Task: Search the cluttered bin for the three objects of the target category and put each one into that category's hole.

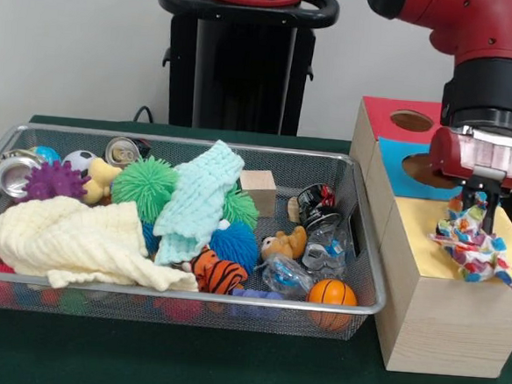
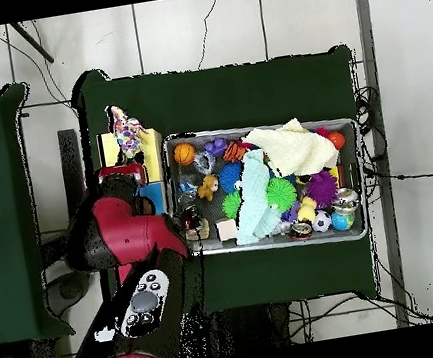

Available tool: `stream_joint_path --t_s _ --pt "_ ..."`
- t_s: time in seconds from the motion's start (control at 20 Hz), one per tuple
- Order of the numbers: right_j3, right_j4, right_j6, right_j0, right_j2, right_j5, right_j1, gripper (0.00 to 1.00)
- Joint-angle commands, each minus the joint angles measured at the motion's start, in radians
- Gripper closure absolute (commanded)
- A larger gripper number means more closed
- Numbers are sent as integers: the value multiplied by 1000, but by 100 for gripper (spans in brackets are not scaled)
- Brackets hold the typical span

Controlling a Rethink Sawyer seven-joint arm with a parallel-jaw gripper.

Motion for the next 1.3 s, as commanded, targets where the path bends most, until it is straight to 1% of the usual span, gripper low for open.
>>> stream_joint_path --t_s 0.05,0.1,0.2,0.25,0.3,0.35,0.45,0.5,0.55,0.6,0.65,0.7,0.75,0.8,0.9,0.95,1.0,1.15,1.2,1.25,1.3 --pt "73 -20 194 -88 102 51 66 100" --pt "82 -5 201 -103 120 94 66 100" --pt "89 28 192 -108 123 191 75 100" --pt "93 53 191 -112 128 269 80 100" --pt "93 61 188 -111 128 304 84 100" --pt "92 74 188 -122 144 379 88 100" --pt "92 80 181 -144 176 472 97 100" --pt "89 86 178 -143 175 497 102 100" --pt "76 96 175 -143 171 583 113 100" --pt "65 102 175 -137 159 627 121 100" --pt "35 109 182 -118 125 729 141 100" --pt "17 111 188 -110 109 791 151 100" --pt "-18 109 203 -96 80 892 173 100" --pt "-37 104 207 -84 60 936 185 100" --pt "-67 99 226 -79 42 1032 202 100" --pt "-85 91 228 -87 47 1101 209 100" --pt "-91 91 227 -99 60 1135 210 100" --pt "-83 108 211 -160 136 1256 206 100" --pt "-85 113 210 -168 146 1282 210 100" --pt "-91 123 217 -186 167 1348 218 100" --pt "-92 129 224 -193 175 1383 222 100"
